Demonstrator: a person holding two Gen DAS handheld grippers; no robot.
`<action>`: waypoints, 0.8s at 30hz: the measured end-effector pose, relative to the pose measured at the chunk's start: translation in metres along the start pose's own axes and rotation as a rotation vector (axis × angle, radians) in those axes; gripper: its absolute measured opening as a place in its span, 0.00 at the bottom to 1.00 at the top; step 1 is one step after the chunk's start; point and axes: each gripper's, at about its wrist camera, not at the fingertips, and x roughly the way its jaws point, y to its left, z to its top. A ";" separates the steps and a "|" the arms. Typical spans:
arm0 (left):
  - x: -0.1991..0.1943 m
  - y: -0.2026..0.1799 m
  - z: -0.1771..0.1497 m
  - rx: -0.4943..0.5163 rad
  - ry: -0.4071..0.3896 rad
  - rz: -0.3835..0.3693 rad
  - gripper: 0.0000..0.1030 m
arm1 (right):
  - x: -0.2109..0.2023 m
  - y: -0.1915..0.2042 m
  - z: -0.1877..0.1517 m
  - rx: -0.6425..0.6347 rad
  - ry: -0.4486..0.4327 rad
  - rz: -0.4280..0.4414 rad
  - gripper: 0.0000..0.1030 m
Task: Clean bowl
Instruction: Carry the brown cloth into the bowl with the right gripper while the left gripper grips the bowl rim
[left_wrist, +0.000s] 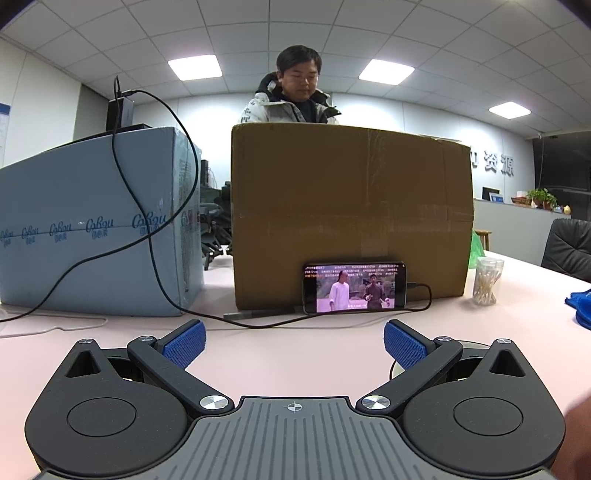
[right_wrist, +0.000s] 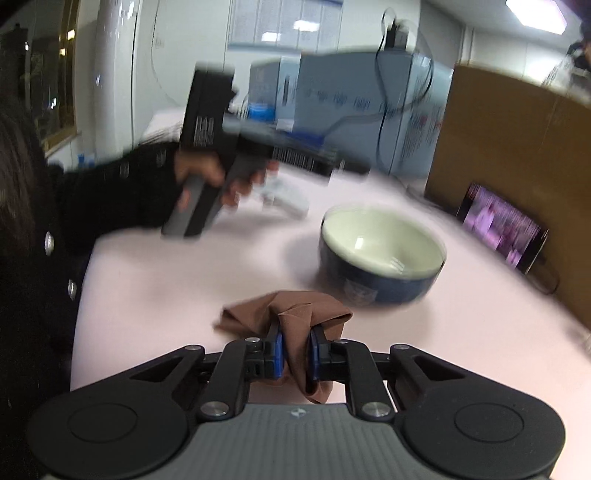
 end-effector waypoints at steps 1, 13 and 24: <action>0.000 0.000 0.000 -0.001 0.001 0.000 1.00 | -0.003 -0.003 0.006 -0.003 -0.041 -0.040 0.15; 0.001 0.002 -0.001 -0.018 0.011 -0.016 1.00 | 0.034 -0.039 0.057 -0.162 -0.009 -0.173 0.15; 0.018 0.014 -0.005 -0.145 0.155 -0.213 0.67 | 0.098 -0.053 0.085 -0.264 0.261 -0.035 0.16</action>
